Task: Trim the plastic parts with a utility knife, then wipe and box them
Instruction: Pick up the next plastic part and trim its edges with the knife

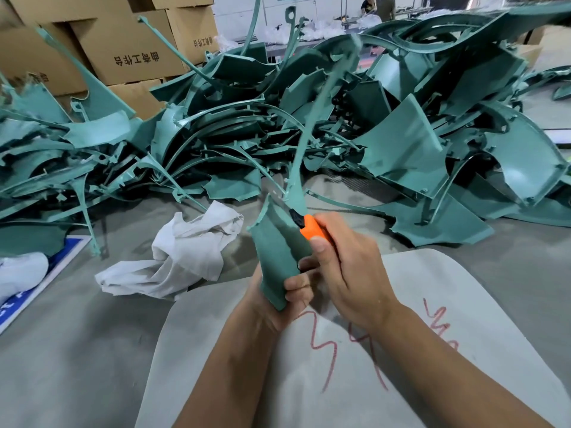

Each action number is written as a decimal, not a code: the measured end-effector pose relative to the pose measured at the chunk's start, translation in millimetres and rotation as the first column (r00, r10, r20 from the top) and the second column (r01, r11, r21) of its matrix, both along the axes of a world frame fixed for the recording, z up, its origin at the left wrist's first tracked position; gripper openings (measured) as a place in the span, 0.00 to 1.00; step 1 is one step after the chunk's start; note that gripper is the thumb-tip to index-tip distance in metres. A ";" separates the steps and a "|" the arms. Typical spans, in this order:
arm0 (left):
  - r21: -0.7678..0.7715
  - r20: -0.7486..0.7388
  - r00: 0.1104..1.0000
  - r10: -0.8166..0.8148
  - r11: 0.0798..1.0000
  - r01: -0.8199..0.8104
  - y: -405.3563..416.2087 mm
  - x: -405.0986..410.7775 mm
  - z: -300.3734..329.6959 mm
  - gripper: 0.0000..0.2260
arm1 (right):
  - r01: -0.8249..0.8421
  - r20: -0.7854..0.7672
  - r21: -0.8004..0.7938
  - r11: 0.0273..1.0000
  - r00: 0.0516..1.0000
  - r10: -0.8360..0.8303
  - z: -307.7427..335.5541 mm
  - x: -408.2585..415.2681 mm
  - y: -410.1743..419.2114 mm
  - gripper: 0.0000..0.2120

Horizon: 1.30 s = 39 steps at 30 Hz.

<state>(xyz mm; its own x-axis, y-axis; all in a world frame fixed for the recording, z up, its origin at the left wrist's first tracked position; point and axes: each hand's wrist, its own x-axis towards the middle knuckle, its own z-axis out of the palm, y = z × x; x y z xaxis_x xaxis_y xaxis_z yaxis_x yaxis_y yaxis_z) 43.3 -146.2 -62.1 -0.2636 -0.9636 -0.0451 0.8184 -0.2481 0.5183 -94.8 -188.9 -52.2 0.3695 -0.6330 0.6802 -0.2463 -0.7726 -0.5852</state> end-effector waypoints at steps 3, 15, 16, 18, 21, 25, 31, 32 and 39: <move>-0.026 -0.150 0.989 -0.012 1.000 0.009 -2.6 0.3 -5.3 0.19 | -0.003 0.062 0.006 1.000 0.998 0.002 -0.5 0.0 -1.3 0.15; 0.003 -0.198 0.979 -0.054 0.998 0.056 -5.5 5.5 -11.0 0.13 | 0.026 -0.147 0.090 0.996 0.989 -0.013 -3.7 4.9 -6.9 0.18; -0.001 -0.195 0.979 -0.057 0.998 0.058 -5.1 5.5 -10.4 0.13 | 0.039 -0.152 0.072 0.997 0.988 -0.027 -3.1 4.6 -6.5 0.19; -0.023 -0.208 0.974 -0.084 0.996 0.081 -5.2 6.8 -10.7 0.14 | 0.076 -0.167 0.025 0.997 0.983 -0.071 -1.5 3.1 -6.8 0.20; 0.003 -0.209 0.973 -0.097 0.995 0.100 -4.9 8.3 -8.7 0.14 | 0.105 -0.179 -0.019 0.994 0.978 -0.107 -0.5 -0.4 -9.0 0.20; 0.043 -0.217 0.971 -0.100 0.993 0.112 -3.9 9.8 -7.2 0.13 | 0.106 -0.192 -0.047 0.993 0.975 -0.113 1.5 -5.0 -11.5 0.20; 0.007 -0.118 0.984 0.136 0.991 -0.136 -6.4 18.7 -10.8 0.13 | 0.091 -0.201 -0.037 0.995 0.975 -0.097 -2.6 -9.3 -16.6 0.17; 0.019 -0.064 0.975 0.215 0.977 -0.214 -8.8 20.9 -9.8 0.12 | 0.119 -0.196 -0.018 0.993 0.973 -0.120 -4.3 -9.4 -17.9 0.17; 0.159 0.295 0.615 0.731 0.597 -0.786 -26.4 19.9 3.2 0.06 | 0.026 0.025 0.015 1.000 0.999 -0.026 -2.6 -20.4 -24.3 0.15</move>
